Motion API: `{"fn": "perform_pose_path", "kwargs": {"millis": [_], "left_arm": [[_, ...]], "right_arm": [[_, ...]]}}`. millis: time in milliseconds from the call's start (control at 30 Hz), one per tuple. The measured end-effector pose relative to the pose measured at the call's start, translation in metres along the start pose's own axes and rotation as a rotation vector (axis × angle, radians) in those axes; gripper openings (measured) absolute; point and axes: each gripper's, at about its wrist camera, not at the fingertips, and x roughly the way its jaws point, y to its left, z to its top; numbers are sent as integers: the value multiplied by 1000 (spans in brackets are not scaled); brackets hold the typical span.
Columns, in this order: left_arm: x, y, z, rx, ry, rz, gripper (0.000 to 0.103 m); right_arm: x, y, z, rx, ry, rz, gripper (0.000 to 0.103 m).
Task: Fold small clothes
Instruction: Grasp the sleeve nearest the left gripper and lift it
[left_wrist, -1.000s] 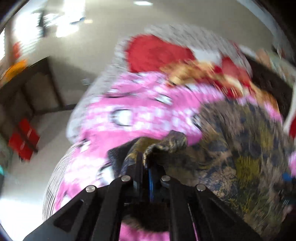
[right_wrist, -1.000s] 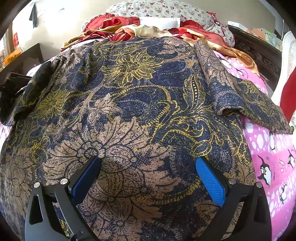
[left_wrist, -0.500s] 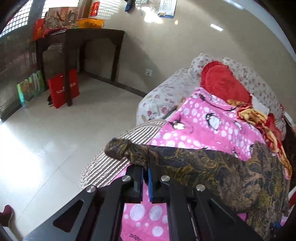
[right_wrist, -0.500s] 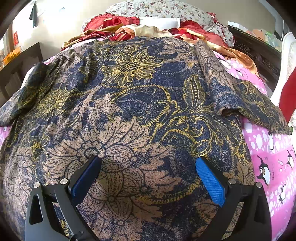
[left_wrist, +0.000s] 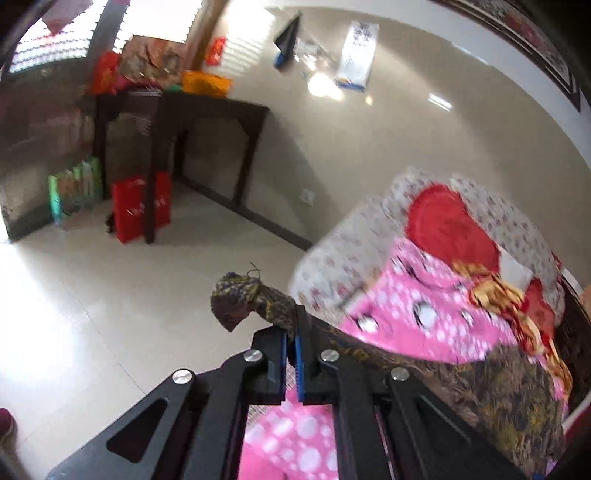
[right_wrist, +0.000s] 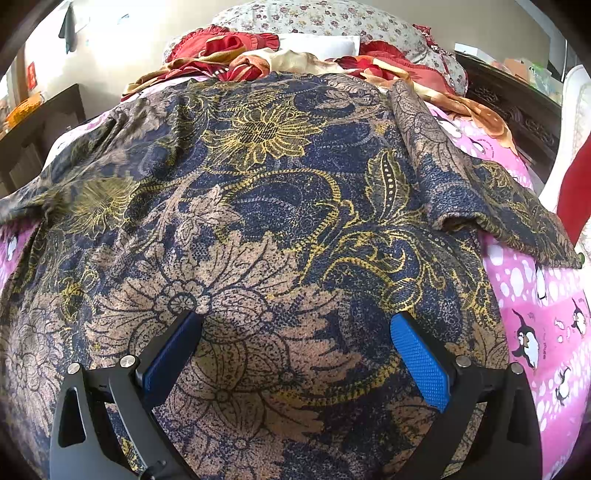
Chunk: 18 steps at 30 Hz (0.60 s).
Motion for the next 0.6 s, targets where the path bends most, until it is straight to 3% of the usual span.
{"fn": "perform_pose_path", "kwargs": {"millis": [100, 167, 267, 367, 433, 467, 500, 567, 600], "left_arm": [[-6, -11, 7, 33, -14, 14, 3], [-10, -34, 2, 84, -7, -26, 3], [-15, -99, -21, 223, 25, -151, 3], [-17, -159, -54, 383, 59, -184, 6], [-16, -190, -84, 431, 98, -153, 26], [-17, -196, -93, 441, 115, -147, 47], [-20, -201, -107, 455, 115, -105, 60], [-31, -205, -131, 451, 124, -20, 64], [-35, -209, -144, 463, 149, -36, 64]], "right_arm": [[0, 0, 0, -1, 0, -2, 103], [0, -1, 0, 1, 2, 1, 103], [1, -1, 0, -1, 1, -2, 103], [1, -1, 0, -1, 0, -1, 103], [0, -1, 0, -1, 0, -1, 103], [0, -1, 0, -1, -1, 0, 103], [0, -1, 0, 0, -1, 1, 103], [0, -1, 0, -2, -1, -1, 103], [0, -1, 0, -2, 0, -1, 103]]}}
